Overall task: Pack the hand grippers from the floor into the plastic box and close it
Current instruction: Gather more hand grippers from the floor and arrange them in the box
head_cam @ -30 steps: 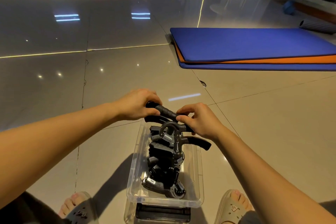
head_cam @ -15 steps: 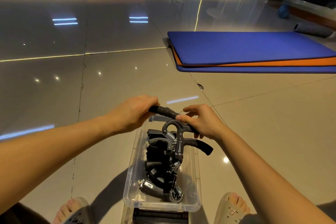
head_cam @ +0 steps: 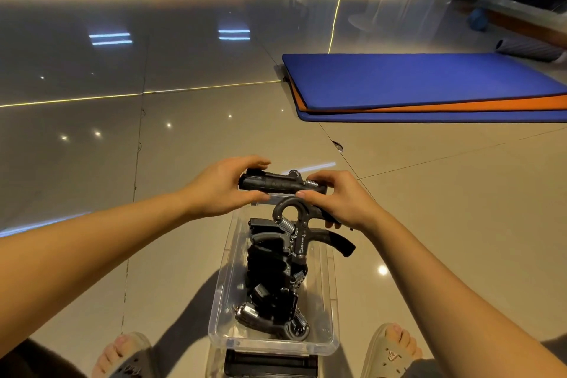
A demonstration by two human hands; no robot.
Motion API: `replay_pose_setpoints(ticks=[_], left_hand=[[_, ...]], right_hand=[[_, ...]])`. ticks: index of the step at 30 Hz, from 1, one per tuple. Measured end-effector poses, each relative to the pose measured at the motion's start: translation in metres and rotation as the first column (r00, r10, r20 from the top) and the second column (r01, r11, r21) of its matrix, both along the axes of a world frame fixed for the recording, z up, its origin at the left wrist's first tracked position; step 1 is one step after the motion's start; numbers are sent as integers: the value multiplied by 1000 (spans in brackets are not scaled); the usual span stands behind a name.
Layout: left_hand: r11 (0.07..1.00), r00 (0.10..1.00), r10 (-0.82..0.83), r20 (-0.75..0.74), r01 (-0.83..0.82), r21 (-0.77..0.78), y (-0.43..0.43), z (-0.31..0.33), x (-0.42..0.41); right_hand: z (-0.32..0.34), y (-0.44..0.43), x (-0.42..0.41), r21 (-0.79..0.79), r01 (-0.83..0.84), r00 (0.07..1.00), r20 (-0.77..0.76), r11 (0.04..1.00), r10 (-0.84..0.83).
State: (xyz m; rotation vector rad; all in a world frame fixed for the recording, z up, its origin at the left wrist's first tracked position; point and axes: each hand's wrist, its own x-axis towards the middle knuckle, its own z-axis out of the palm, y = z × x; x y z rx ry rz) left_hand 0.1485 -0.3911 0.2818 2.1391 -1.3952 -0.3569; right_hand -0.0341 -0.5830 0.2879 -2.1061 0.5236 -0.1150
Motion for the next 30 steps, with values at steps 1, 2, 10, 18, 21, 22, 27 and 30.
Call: replay_pose_setpoints(ticks=[1, 2, 10, 18, 21, 22, 27, 30], left_hand=[[1000, 999, -6, -47, 7, 30, -1, 1, 2], [997, 996, -17, -86, 22, 69, -2, 3, 4], [956, 977, -171, -127, 195, 218, -8, -9, 8], [982, 988, -151, -37, 154, 113, -5, -35, -5], [976, 990, -140, -14, 141, 168, 4, -51, -11], [971, 989, -145, 3, 142, 195, 6, -59, -15], [928, 970, -231, 77, 196, 316, 14, -101, -45], [902, 939, -313, 146, 245, 357, 20, -119, -55]], right_hand=[[0, 0, 0, -18, 1, 1000, 5, 1000, -1], [-1, 1, 0, -40, -1, 1000, 7, 999, 2], [-7, 5, -8, -129, -50, 999, -3, 990, 50], [-20, -7, -19, -66, -13, 1000, -28, 998, 11], [-31, -19, -27, -46, 28, 995, -94, 999, -32], [-35, -24, -31, -26, 43, 992, -119, 999, -46], [-62, -44, -41, 37, 201, 965, -181, 979, -191], [-79, -46, -44, 35, 279, 940, -216, 960, -265]])
